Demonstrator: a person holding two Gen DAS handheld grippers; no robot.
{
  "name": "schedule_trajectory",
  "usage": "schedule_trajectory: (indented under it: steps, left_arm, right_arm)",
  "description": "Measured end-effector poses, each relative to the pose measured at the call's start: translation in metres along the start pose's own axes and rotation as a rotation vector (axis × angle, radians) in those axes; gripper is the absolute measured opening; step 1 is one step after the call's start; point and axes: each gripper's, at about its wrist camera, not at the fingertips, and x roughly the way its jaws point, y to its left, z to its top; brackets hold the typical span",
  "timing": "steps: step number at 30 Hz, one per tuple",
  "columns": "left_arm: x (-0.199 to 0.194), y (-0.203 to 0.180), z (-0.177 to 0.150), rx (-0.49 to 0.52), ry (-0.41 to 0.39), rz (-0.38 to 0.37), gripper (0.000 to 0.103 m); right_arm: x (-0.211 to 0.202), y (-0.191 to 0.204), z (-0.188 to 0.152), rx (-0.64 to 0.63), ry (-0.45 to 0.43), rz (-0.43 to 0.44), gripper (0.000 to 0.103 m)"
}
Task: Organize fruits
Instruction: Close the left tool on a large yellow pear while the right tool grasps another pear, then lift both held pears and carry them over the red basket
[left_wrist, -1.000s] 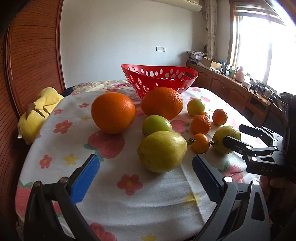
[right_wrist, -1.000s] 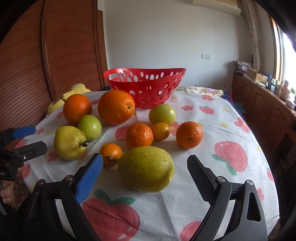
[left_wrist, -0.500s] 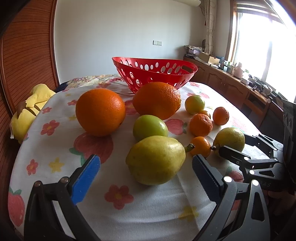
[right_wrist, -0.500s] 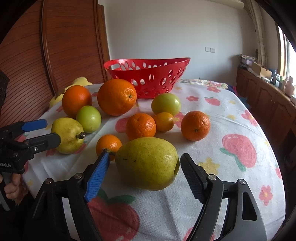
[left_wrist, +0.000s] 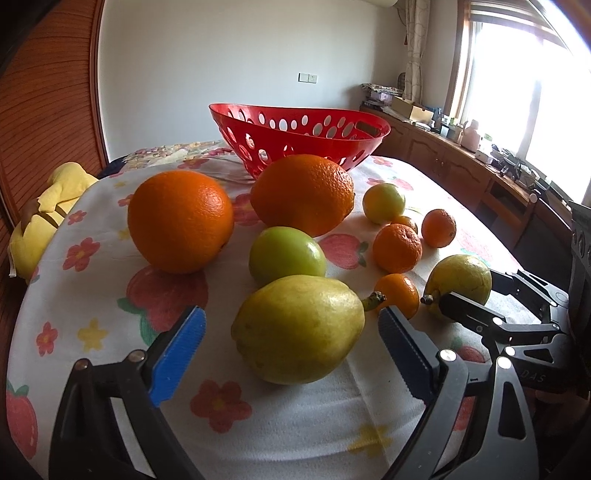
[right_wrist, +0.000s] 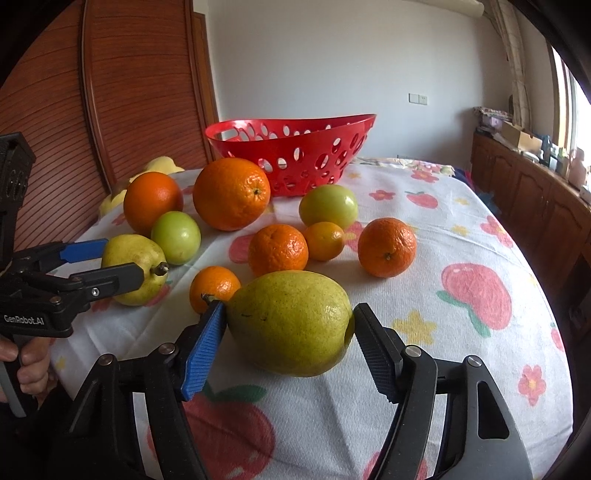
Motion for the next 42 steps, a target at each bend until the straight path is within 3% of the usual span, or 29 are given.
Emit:
schedule_trajectory:
  steps: [13, 15, 17, 34, 42]
  left_arm:
    - [0.009, 0.0, 0.0, 0.011, 0.028, 0.0, 0.094]
    - [0.01, 0.0, 0.0, 0.011, 0.033, -0.012, 0.078]
    - [0.009, 0.001, -0.001, -0.002, 0.031, -0.039, 0.073]
    - [-0.017, 0.005, -0.002, 0.0, -0.025, -0.042, 0.071]
    - [-0.044, 0.006, 0.021, 0.02, -0.089, -0.051, 0.071]
  right_arm:
    - [0.001, 0.004, 0.001, -0.016, 0.005, -0.009, 0.075]
    - [0.003, 0.004, 0.002, -0.017, 0.009, -0.008, 0.077]
    - [0.005, 0.004, 0.001, -0.022, 0.02, -0.01, 0.076]
    - [-0.001, -0.002, -0.001, 0.0, 0.002, 0.006, 0.072]
    - [-0.019, -0.005, 0.018, -0.012, -0.043, 0.028, 0.072]
